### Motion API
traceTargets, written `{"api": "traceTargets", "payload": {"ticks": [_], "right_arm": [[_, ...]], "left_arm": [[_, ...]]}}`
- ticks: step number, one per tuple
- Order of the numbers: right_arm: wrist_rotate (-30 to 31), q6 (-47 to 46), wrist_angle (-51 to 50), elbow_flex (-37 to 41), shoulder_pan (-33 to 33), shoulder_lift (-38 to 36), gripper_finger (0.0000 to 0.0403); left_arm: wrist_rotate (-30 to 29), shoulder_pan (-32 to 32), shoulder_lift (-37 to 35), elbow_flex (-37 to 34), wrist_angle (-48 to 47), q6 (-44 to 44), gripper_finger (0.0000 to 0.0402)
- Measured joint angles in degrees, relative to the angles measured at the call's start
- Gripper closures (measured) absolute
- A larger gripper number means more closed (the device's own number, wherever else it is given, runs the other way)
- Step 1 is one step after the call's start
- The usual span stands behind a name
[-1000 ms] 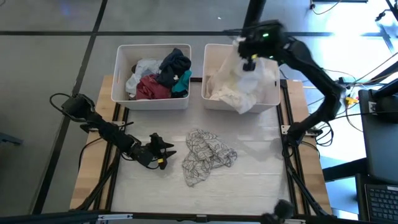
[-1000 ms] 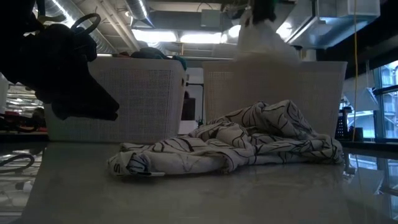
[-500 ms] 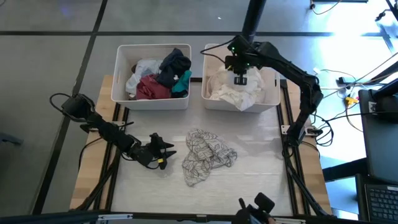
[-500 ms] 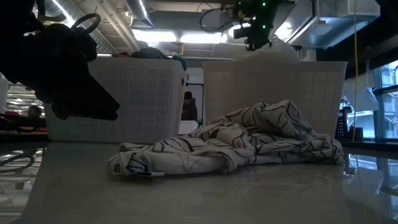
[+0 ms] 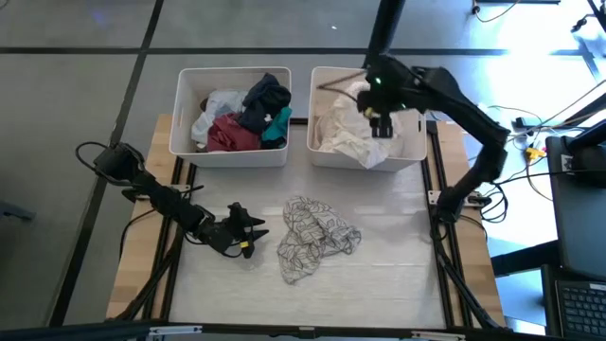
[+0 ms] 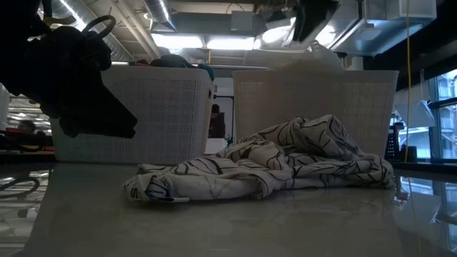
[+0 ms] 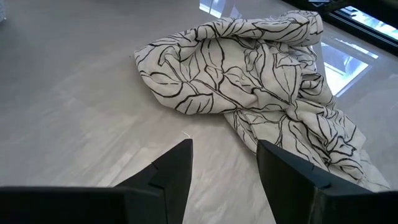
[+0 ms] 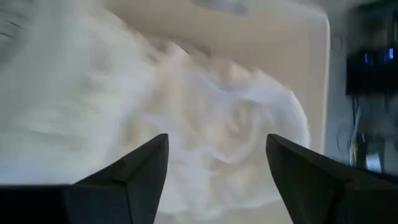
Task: Sort clothes
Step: Put the white patterned shirt into the right white laundry bin
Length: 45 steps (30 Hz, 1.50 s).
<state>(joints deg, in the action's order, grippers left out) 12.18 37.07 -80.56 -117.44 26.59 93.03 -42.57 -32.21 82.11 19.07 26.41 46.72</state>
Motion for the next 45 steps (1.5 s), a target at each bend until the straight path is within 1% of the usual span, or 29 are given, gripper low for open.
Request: {"api": "traceTargets", "payload": {"ticks": [4,10,13,16,18,20,22,24,28,31,33,38,42,45], "right_arm": [[-1.7,-2.9,-0.1,2.0,-9.0,-3.5,0.0128],[-2.8,-7.4,1.6,8.1,-22.9,-4.4,0.0131],[-2.9,-7.7,6.5,13.8,-28.9,-4.5,0.0131],[-3.2,-8.6,13.2,20.5,-33.3,-4.4,0.0132],[-5.5,-9.4,17.9,25.1,-35.4,-4.4,0.0132],[-7.9,-10.7,22.4,29.6,-36.8,-4.3,0.0132],[-8.8,-12.5,27.0,33.7,-37.8,-3.9,0.0132],[-8.8,-14.5,31.4,38.0,-38.8,-3.8,0.0132],[-8.8,-18.5,43.9,46.6,-39.9,-3.9,0.0132],[-8.9,-22.2,53.4,52.7,-39.9,-3.7,0.0132],[-9.2,-24.0,57.4,55.8,-39.7,-3.1,0.0132],[-7.7,-26.1,61.7,59.7,-39.7,0.6,0.0132],[-5.4,-26.3,63.1,60.5,-39.7,5.2,0.0132],[-5.4,-26.0,63.9,60.4,-39.7,8.6,0.0132]], "left_arm": [[0.0,0.0,0.0,0.0,0.0,0.0,0.0233],[0.0,0.0,0.0,0.0,0.0,-0.2,0.0233],[0.0,0.0,0.0,0.0,0.0,-0.2,0.0233],[0.0,0.0,0.0,0.0,0.0,-0.2,0.0233],[0.0,0.0,0.0,0.0,0.0,-0.2,0.0233],[0.0,0.0,0.0,0.0,0.0,-0.2,0.0233],[0.0,0.0,0.0,0.0,0.0,-0.2,0.0233],[0.0,0.0,0.0,0.0,0.0,-0.2,0.0233],[0.0,0.0,0.0,0.0,0.1,-0.2,0.0233],[0.0,0.0,0.0,0.0,0.2,-0.2,0.0233],[0.0,0.0,0.0,0.0,0.1,-0.2,0.0233],[0.0,0.0,0.0,0.0,0.0,-0.2,0.0233],[0.0,0.0,0.0,0.0,0.0,-0.2,0.0233],[0.0,0.0,0.0,0.0,-0.1,-0.2,0.0233]]}}
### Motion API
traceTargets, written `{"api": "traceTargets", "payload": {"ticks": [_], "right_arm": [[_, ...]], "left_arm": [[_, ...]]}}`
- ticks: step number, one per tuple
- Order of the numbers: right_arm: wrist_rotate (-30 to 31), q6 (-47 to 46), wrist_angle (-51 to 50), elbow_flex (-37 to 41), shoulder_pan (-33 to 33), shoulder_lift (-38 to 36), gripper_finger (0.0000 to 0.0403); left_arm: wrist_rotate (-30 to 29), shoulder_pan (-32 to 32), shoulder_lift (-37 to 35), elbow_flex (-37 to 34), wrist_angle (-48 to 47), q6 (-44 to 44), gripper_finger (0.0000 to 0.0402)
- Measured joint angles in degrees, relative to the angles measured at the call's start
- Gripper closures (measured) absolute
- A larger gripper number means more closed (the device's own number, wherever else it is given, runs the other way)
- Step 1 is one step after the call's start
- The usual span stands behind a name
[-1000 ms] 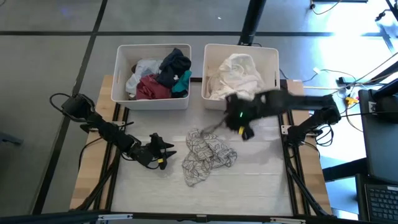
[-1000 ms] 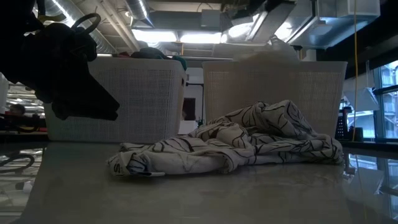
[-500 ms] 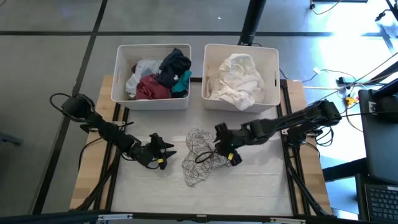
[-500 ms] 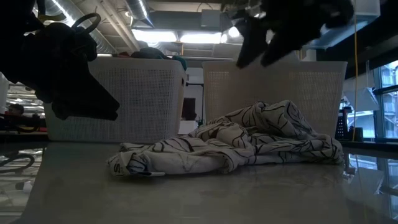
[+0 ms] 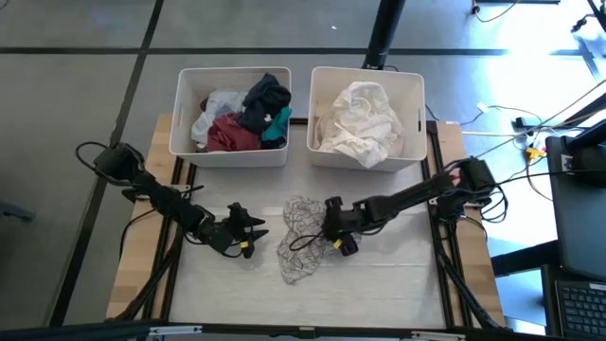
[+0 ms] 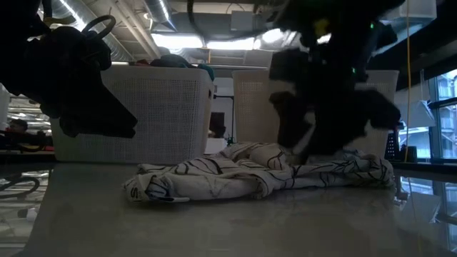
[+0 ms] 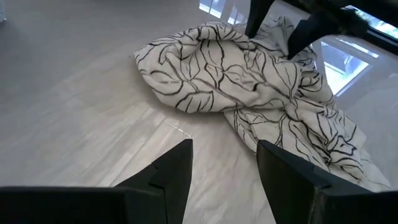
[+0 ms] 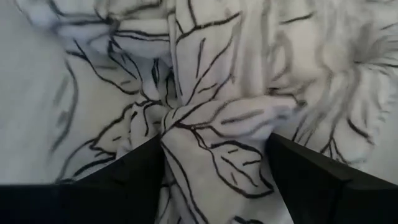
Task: Sort clothes
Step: Put the white patterned shirt into the right white laundry bin
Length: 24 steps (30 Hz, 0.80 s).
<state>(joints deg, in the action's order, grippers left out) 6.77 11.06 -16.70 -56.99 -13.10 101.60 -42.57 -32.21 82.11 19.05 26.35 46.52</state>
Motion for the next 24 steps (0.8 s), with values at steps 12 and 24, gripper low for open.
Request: {"api": "traceTargets", "payload": {"ticks": [12,24], "right_arm": [[1.4,4.6,1.2,-0.4,-0.1,5.6,0.0294],[4.1,8.9,-2.2,-0.9,0.0,-0.3,0.0355]], "left_arm": [[0.0,0.0,0.0,0.0,0.0,0.0,0.0233],[0.0,0.0,0.0,0.0,-0.1,0.0,0.0233]]}}
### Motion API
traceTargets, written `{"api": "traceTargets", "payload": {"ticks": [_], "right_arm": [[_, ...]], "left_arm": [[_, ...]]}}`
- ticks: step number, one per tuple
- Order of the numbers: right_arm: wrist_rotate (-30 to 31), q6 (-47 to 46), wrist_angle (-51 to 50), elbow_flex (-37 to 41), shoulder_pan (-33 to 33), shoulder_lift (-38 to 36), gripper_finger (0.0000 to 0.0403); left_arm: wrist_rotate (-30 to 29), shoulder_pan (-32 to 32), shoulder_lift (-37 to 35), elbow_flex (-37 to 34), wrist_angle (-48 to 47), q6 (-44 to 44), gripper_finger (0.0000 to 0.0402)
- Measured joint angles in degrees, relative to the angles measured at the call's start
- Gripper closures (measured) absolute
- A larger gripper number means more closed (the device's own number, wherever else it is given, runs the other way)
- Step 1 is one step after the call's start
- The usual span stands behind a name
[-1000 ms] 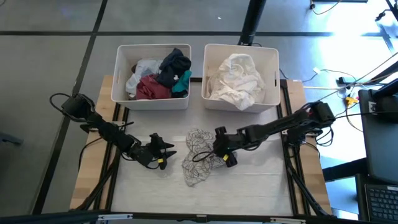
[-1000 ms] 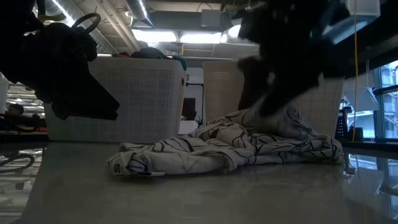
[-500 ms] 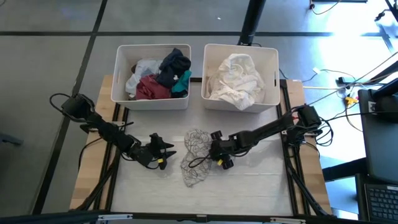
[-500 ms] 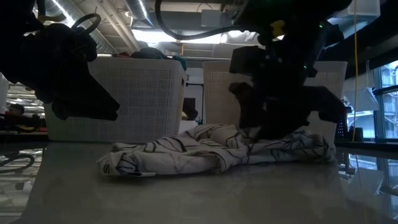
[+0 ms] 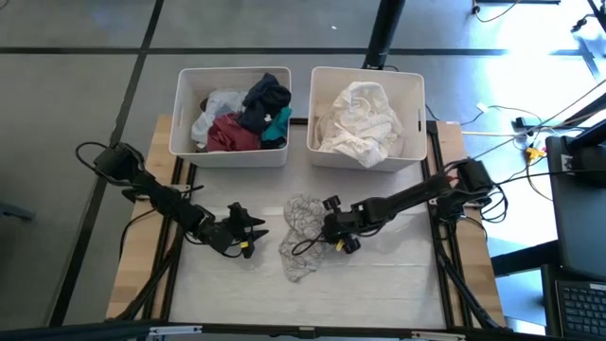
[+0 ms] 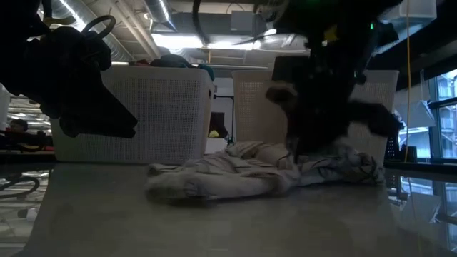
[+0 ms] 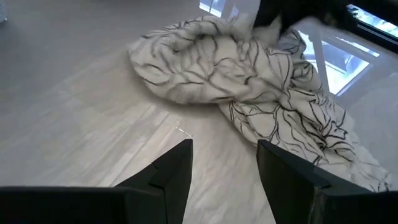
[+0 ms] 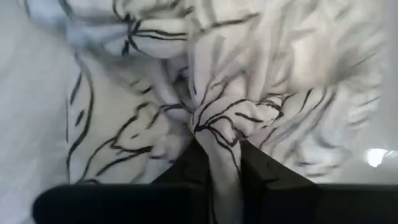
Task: Sort clothes
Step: Put the white patterned shirt into the right white laundry bin
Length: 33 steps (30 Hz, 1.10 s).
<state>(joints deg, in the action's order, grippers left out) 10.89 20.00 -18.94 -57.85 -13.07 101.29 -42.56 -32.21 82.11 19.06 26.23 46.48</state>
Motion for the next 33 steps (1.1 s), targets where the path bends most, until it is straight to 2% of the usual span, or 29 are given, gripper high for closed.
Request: {"api": "traceTargets", "payload": {"ticks": [3,11,15,19,26,33], "right_arm": [[1.3,1.7,0.9,-0.3,0.1,-5.7,0.0371],[6.8,7.3,0.6,-0.4,1.0,-20.3,0.0371],[7.9,9.4,0.3,-0.6,4.1,-27.6,0.0371],[10.1,14.1,-1.3,-4.5,7.6,-33.1,0.0371],[15.7,28.3,-1.5,-16.2,14.5,-36.2,0.0371],[16.9,41.0,0.3,-28.9,24.5,-35.8,0.0371]], "left_arm": [[0.0,0.0,0.0,0.0,-0.1,0.0,0.0233],[0.0,0.0,0.0,0.0,-0.3,-0.3,0.0233],[0.0,0.0,0.0,0.0,-0.3,-0.2,0.0233],[0.0,0.0,0.0,0.0,-0.3,-0.1,0.0233],[0.0,0.0,0.0,0.0,-0.2,0.0,0.0233],[0.0,0.0,0.0,0.0,-0.2,0.0,0.0233]]}}
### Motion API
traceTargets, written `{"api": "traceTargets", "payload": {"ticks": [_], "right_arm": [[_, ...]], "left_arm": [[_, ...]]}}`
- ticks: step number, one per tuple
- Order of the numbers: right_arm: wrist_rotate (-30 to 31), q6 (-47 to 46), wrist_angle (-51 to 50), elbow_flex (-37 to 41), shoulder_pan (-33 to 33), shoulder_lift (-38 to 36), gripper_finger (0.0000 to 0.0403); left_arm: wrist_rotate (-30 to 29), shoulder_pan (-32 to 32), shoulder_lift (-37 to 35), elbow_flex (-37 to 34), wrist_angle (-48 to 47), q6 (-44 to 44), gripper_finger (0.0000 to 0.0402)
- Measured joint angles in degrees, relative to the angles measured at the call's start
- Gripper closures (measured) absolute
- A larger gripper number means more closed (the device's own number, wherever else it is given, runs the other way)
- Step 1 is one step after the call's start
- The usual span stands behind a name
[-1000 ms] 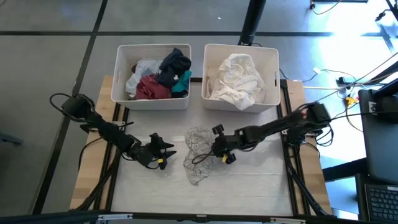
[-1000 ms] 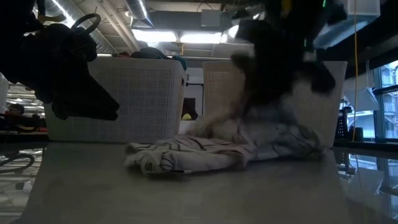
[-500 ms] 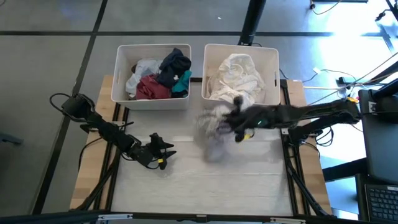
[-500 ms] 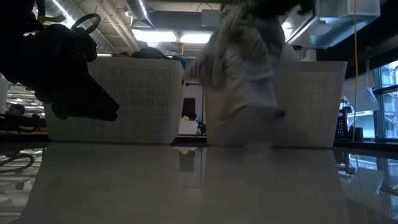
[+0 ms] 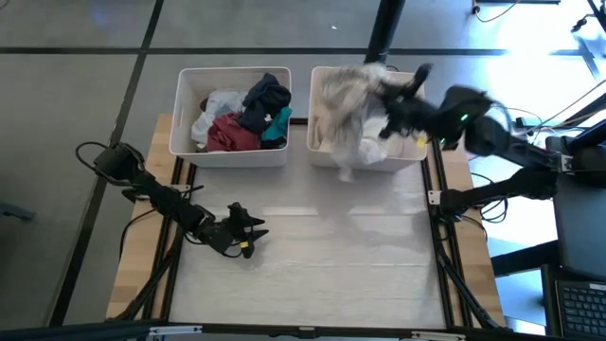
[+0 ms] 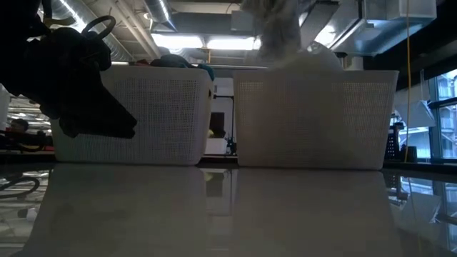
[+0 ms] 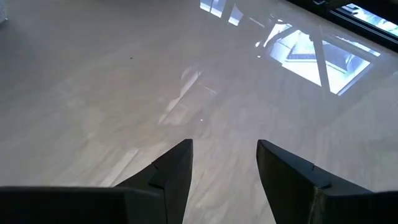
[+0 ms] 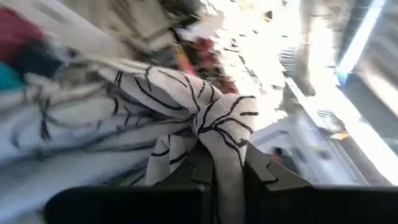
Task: Sort clothes
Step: Put the white patterned shirt into the right white laundry bin
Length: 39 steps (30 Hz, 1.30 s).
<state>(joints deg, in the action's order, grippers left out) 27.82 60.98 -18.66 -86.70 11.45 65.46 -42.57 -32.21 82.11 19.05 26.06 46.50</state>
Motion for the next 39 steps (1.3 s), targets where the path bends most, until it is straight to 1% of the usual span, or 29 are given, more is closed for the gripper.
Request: {"api": "traceTargets", "payload": {"ticks": [3,5,7,11,14,17,23,26,28,31,33,35,39], "right_arm": [[-0.3,3.8,1.3,-2.3,5.3,0.1,0.0367],[-0.3,4.2,0.3,-2.6,8.8,0.1,0.0365],[-1.8,2.7,-3.9,-2.6,12.0,0.3,0.0367],[-8.7,-3.3,-16.4,-1.9,16.6,2.6,0.037],[-11.0,-5.6,-19.9,3.2,18.2,4.3,0.0368],[-12.7,-6.8,-18.5,10.6,20.0,5.6,0.0367],[-18.0,-9.6,-7.5,26.2,24.1,7.8,0.0367],[-18.9,-10.3,-2.7,31.6,25.5,9.4,0.0365],[-19.4,-10.5,-1.2,33.9,25.9,10.5,0.0364],[-18.5,-11.7,-0.9,34.3,26.1,11.5,0.0353],[-17.3,-12.7,-1.6,33.4,26.1,11.6,0.0338],[-17.3,-13.0,-3.5,31.2,26.1,11.5,0.0313],[-17.0,-12.8,-10.8,24.6,26.1,9.7,0.0248]], "left_arm": [[0.0,0.0,0.0,0.0,0.0,0.0,0.0233],[0.0,0.0,0.0,0.0,-0.1,0.0,0.0233],[0.0,0.0,0.0,0.0,-0.1,0.0,0.0233],[0.0,0.0,0.0,0.0,-0.1,0.0,0.0233],[0.0,0.0,0.0,0.0,-0.1,-0.2,0.0233],[0.0,0.0,0.0,0.0,-0.1,-0.1,0.0233],[0.0,0.0,0.0,0.0,-0.1,-0.1,0.0233],[0.0,0.0,0.0,0.0,-0.1,0.0,0.0233],[0.0,0.0,0.0,0.0,-0.1,0.0,0.0233],[0.0,0.0,0.0,0.0,-0.1,0.0,0.0233],[0.0,0.0,0.0,0.0,-0.1,0.0,0.0233],[0.0,0.0,0.0,0.0,-0.1,1.0,0.0233],[0.0,0.0,0.0,0.0,-0.1,2.7,0.0233]]}}
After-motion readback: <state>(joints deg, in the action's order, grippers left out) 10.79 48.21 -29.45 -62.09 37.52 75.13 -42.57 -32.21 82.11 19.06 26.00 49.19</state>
